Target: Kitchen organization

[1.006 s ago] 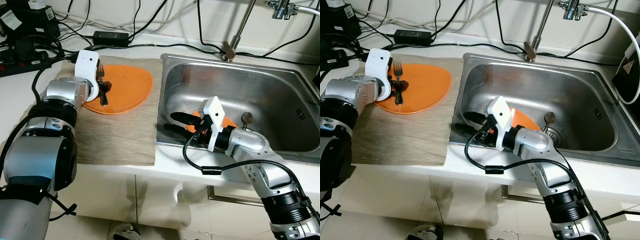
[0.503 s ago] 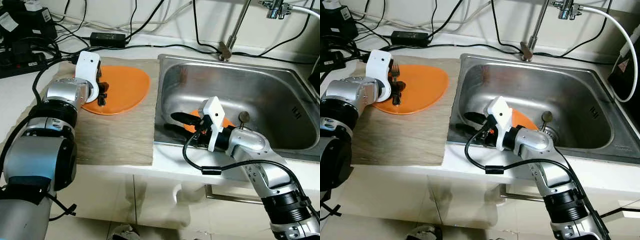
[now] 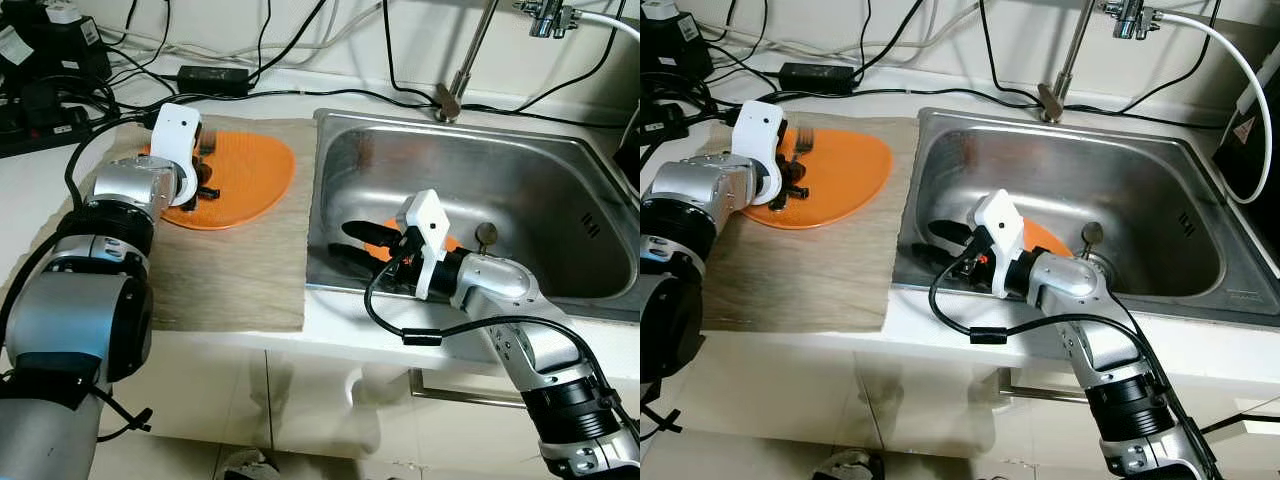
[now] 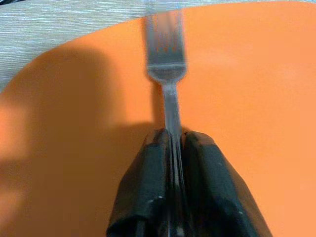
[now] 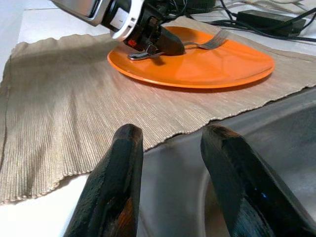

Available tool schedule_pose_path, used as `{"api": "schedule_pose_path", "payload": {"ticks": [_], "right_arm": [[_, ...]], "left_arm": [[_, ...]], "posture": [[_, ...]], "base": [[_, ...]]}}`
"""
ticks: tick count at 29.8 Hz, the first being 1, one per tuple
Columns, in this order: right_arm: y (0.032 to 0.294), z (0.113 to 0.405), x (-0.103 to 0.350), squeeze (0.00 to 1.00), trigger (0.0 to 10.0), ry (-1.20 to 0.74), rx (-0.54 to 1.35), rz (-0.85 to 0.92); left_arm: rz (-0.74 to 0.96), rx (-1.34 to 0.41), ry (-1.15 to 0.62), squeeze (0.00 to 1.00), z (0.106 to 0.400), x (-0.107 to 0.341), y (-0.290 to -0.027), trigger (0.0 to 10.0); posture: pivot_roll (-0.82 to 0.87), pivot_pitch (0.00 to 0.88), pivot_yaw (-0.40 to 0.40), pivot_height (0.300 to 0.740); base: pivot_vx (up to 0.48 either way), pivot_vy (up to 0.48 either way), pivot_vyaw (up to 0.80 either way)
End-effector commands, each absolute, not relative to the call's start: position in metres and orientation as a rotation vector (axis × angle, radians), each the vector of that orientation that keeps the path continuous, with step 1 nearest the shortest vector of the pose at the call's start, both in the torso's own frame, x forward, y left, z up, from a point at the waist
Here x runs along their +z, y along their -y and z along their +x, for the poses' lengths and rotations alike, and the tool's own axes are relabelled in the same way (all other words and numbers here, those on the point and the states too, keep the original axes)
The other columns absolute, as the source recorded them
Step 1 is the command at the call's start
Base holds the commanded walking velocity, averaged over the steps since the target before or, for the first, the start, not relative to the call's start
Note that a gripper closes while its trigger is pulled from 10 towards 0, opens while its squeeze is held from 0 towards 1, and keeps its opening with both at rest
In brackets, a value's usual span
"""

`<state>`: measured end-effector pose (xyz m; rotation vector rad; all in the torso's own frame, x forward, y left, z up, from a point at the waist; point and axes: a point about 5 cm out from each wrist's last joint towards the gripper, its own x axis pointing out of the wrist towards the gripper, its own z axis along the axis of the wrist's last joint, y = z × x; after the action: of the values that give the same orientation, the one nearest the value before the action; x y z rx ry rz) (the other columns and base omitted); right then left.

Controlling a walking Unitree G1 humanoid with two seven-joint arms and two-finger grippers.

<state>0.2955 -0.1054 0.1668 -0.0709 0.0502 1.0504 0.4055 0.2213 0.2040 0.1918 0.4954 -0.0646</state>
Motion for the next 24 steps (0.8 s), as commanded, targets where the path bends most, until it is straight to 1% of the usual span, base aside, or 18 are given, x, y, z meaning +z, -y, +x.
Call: {"api": "schedule_pose_path", "payload": {"ticks": [1, 10, 11, 12, 13, 14, 15, 18, 20, 22, 23, 24], "right_arm": [[0.108, 0.298, 0.17, 0.0, 10.0, -0.036, 1.024, -0.093], [0.111, 0.303, 0.172, 0.0, 10.0, -0.019, 0.979, -0.094], [0.112, 0.306, 0.174, 0.0, 10.0, 0.001, 0.94, -0.085], [0.112, 0.306, 0.174, 0.0, 10.0, 0.001, 0.94, -0.085], [0.116, 0.314, 0.18, 0.0, 10.0, 0.04, 0.847, -0.074], [0.116, 0.314, 0.18, 0.0, 10.0, 0.04, 0.847, -0.074], [0.122, 0.324, 0.188, 0.0, 10.0, 0.083, 0.726, -0.03], [0.129, 0.331, 0.197, 0.0, 10.0, 0.121, 0.607, 0.078], [0.13, 0.332, 0.2, 0.0, 10.0, 0.122, 0.567, 0.145], [0.129, 0.332, 0.202, 0.0, 10.0, 0.112, 0.549, 0.199], [0.129, 0.332, 0.202, 0.0, 10.0, 0.112, 0.549, 0.199], [0.127, 0.332, 0.204, 0.0, 10.0, 0.114, 0.546, 0.236]], "left_arm": [[0.199, -0.051, -0.533, 0.0, 0.402, 0.195, -0.227, 0.0], [0.171, -0.053, -0.47, 0.0, 0.405, 0.202, -0.227, 0.0], [0.178, -0.077, -0.427, 0.0, 0.406, 0.206, -0.225, 0.0], [0.178, -0.077, -0.427, 0.0, 0.406, 0.206, -0.225, 0.0], [0.182, -0.111, -0.349, 0.0, 0.408, 0.214, -0.222, 0.0], [0.182, -0.111, -0.349, 0.0, 0.408, 0.214, -0.222, 0.0], [0.179, -0.126, -0.269, 0.0, 0.41, 0.225, -0.22, 0.0], [0.175, -0.149, -0.185, 0.0, 0.411, 0.238, -0.217, 0.0], [0.177, -0.21, -0.115, 0.0, 0.41, 0.246, -0.21, 0.0], [0.181, -0.321, -0.062, 0.0, 0.405, 0.25, -0.198, 0.0], [0.181, -0.321, -0.062, 0.0, 0.405, 0.25, -0.198, 0.0], [0.194, -0.37, -0.023, 0.0, 0.401, 0.252, -0.192, 0.0]], "posture": [[0.1, 0.002, -0.027, 0.74], [0.1, 0.0, -0.03, 0.74], [0.09, 0.0, -0.03, 0.74], [0.09, 0.0, -0.03, 0.74], [0.09, 0.0, -0.03, 0.74], [0.09, 0.0, -0.03, 0.74], [0.09, 0.0, -0.03, 0.74], [0.08, 0.0, -0.031, 0.74], [0.08, 0.0, -0.033, 0.74], [0.08, 0.0, -0.039, 0.74], [0.08, 0.0, -0.039, 0.74], [0.07, 0.0, -0.039, 0.74]], "base": [[0.0, 0.0, 0.0], [0.0, 0.0, 0.0], [0.0, 0.0, 0.0], [0.0, 0.0, 0.0], [0.0, 0.0, 0.0], [0.0, 0.0, 0.0], [0.0, 0.0, 0.0], [0.0, 0.0, 0.0], [0.0, 0.0, 0.0], [0.0, 0.0, 0.0], [0.0, 0.0, 0.0], [0.0, 0.0, 0.0]]}}
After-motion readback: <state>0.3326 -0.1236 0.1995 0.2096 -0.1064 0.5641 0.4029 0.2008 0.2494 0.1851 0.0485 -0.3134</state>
